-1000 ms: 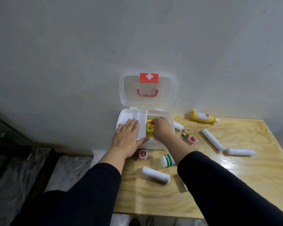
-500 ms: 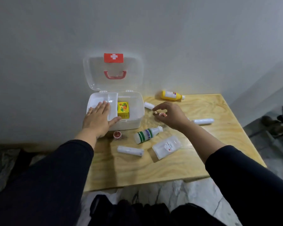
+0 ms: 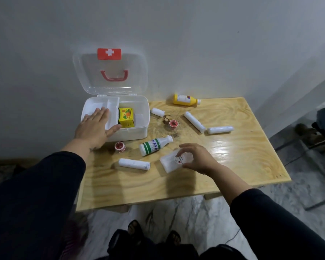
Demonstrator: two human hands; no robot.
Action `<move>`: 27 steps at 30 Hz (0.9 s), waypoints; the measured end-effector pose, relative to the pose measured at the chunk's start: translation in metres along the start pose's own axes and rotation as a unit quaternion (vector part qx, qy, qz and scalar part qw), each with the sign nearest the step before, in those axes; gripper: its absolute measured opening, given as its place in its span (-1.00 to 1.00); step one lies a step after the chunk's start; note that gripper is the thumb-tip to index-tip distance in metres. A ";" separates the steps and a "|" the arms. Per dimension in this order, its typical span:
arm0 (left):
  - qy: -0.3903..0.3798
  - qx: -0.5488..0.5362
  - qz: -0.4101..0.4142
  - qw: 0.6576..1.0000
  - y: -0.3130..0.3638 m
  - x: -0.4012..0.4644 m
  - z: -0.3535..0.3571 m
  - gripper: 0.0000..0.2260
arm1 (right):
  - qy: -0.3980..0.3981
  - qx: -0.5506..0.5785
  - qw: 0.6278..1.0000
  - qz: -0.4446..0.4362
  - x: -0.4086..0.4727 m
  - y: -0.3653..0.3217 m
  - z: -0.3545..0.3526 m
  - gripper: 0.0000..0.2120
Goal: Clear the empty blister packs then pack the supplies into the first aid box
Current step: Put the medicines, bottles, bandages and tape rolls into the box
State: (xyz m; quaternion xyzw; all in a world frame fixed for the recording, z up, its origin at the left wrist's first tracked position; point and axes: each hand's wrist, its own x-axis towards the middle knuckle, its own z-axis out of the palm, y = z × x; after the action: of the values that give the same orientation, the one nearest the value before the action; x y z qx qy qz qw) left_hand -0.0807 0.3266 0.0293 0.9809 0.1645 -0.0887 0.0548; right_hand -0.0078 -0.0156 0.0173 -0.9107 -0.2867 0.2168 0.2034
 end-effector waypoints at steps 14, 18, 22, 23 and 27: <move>-0.022 0.007 0.002 1.000 0.003 -0.002 -0.005 -0.24 | 0.144 -0.020 0.989 -0.024 0.003 -0.009 -0.064 -0.70; -0.034 0.001 0.004 0.999 0.005 -0.004 -0.009 -0.26 | 0.175 -0.073 0.981 -0.029 0.024 -0.043 -0.085 -0.67; -0.032 -0.006 0.002 0.999 0.006 -0.005 -0.010 -0.25 | 0.175 -0.112 0.977 -0.045 0.054 -0.084 -0.084 -0.64; -0.030 -0.010 0.000 1.000 0.006 -0.005 -0.009 -0.25 | 0.177 -0.122 0.976 -0.046 0.062 -0.094 -0.081 -0.64; -0.022 -0.016 -0.002 1.000 0.005 -0.003 -0.007 -0.23 | 0.171 -0.160 0.970 -0.060 0.094 -0.128 -0.066 -0.64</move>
State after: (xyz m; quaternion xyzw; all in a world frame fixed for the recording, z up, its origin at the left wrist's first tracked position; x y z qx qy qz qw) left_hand -0.0811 0.3217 0.0376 0.9774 0.1664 -0.1075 0.0740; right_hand 0.0396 0.1219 0.1090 -0.9360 -0.3332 -0.0033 0.1136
